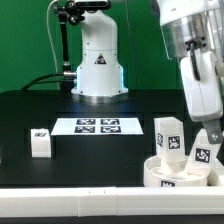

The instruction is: Assemble stool

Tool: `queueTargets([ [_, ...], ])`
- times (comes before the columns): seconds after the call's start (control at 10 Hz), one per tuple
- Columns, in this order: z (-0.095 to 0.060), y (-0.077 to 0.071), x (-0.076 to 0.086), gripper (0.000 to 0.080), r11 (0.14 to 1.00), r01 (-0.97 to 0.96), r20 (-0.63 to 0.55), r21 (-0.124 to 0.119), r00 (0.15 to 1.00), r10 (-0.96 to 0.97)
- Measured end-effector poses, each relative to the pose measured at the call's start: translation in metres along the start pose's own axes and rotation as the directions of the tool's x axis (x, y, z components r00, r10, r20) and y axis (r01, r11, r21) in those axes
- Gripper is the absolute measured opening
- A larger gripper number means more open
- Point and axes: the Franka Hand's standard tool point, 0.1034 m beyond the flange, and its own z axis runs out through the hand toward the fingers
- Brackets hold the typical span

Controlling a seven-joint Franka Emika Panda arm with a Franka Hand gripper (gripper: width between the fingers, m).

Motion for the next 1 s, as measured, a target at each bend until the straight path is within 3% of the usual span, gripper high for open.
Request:
queueTargets([
  [0.2,-0.022,-0.015,0.027,0.0644,0.989,0.145,-0.014,0.028,0.989,-0.144],
  [0.3,-0.027,-0.024,0.046,0.0644,0.982,0.186,-0.027,0.027,0.982,-0.186],
  [0.4,-0.028,-0.030,0.053,0.0649,0.982,0.189,-0.033,0.026,0.982,-0.188],
  [0.9,-0.026,-0.027,0.049,0.0649,0.980,0.196,-0.031,0.023,0.980,-0.195],
  [1.0,-0.024,-0.024,0.051,0.0649,0.961,0.275,-0.035,0.000,0.961,-0.275],
])
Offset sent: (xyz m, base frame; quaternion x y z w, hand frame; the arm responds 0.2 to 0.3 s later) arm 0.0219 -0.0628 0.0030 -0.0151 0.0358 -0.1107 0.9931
